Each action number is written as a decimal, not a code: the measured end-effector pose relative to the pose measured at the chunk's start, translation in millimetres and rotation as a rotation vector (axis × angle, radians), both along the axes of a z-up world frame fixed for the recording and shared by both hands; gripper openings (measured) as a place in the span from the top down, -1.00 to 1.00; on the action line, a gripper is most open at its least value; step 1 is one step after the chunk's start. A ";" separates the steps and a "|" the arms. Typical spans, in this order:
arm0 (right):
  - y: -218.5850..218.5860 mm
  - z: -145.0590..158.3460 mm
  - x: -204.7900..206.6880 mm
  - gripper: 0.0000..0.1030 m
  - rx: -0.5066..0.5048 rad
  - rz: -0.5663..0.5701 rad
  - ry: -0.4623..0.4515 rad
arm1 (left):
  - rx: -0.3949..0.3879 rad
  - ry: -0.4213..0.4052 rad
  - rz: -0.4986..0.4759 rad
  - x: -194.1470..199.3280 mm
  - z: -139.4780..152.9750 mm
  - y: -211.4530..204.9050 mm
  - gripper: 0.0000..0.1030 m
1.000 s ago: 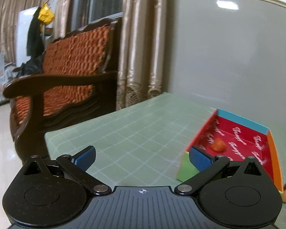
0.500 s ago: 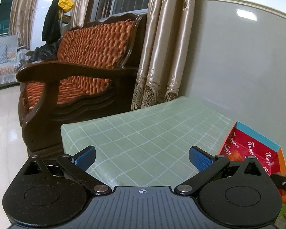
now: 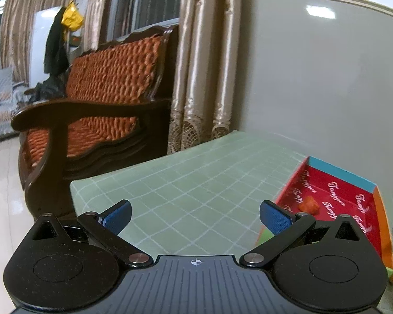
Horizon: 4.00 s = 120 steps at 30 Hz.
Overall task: Organize fruits
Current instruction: 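Carry the hazelnut with the right tool into the box and release, then move the left tool toward the orange beside the thermos, then close the left tool on the orange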
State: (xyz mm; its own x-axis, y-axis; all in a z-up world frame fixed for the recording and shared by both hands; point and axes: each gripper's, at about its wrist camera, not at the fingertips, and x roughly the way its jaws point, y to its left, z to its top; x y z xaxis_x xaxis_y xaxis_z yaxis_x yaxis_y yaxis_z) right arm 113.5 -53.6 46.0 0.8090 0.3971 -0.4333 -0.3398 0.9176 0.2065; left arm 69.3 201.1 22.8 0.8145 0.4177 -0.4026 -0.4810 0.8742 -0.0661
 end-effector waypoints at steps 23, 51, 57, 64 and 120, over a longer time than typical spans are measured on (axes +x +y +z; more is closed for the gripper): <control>-172.2 -30.3 -35.2 -0.52 0.047 -0.476 -0.059 | 0.219 -0.040 -0.310 8.2 5.5 -138.8 -1.00; -252.2 -39.8 -81.2 -0.65 0.064 -0.952 -0.091 | 0.331 0.015 -0.754 87.2 11.3 -293.9 -0.99; -267.5 -41.9 -89.8 -0.69 0.035 -1.037 -0.095 | 0.336 0.097 -0.794 128.3 7.0 -323.2 -0.79; -277.9 -41.4 -97.1 -0.73 0.038 -1.031 -0.105 | 0.266 0.233 -0.878 168.9 0.4 -343.8 -0.29; -265.3 -35.2 -89.0 -0.78 0.100 -0.924 -0.122 | 0.126 0.179 -0.715 157.3 24.7 -278.0 0.27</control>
State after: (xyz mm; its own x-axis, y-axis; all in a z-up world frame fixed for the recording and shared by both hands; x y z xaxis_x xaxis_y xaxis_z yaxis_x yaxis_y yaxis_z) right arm 24.5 -318.9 10.8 0.8598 -0.3952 -0.3234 0.4909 0.8141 0.3103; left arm 226.6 -76.8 47.5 0.8315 -0.1376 -0.5382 0.2137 0.9735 0.0812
